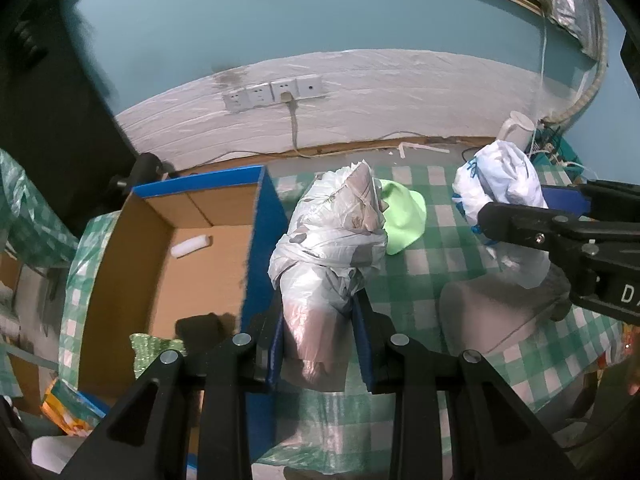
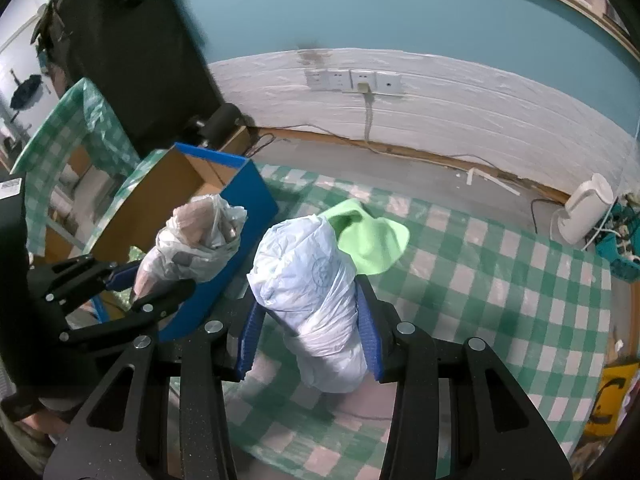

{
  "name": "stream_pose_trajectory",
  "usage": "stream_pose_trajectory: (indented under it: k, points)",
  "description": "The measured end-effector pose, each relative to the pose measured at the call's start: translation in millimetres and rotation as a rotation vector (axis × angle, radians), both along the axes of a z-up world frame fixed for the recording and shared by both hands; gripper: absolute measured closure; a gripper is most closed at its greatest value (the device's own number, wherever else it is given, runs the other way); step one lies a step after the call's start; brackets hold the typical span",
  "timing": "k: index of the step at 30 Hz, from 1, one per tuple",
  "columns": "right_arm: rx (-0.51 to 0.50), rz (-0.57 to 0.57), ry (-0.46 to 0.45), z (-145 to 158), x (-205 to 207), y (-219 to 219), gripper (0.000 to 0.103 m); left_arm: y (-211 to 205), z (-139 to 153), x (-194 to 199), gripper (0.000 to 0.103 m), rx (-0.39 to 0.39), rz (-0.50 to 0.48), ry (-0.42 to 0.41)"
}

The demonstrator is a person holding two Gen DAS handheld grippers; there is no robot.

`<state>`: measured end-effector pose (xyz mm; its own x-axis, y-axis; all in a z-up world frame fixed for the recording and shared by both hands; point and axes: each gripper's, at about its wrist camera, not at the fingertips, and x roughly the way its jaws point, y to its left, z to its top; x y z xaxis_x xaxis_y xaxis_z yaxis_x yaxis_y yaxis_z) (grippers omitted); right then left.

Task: Organize soft objects
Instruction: 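Carry the grey bundle with the left gripper while the right gripper carries the white bag to the box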

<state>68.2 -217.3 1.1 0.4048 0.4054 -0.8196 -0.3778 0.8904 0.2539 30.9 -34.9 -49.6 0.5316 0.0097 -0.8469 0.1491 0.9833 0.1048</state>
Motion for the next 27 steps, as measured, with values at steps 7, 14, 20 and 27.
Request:
stream_pose_trajectory:
  k: [7,14,20,27]
  points:
    - [-0.001,0.053,-0.003,5,2,36,0.061,32,3,1,0.072,-0.017,0.051,-0.006]
    - [-0.01,0.106,0.004,6,4,75,0.061,67,5,-1,0.072,-0.055,0.113,-0.008]
    - [-0.01,0.146,0.019,3,8,107,0.061,94,8,-2,0.072,-0.065,0.157,-0.02]
    - [-0.022,0.206,0.033,-4,10,149,0.061,131,-4,-3,0.072,-0.07,0.22,0.0]
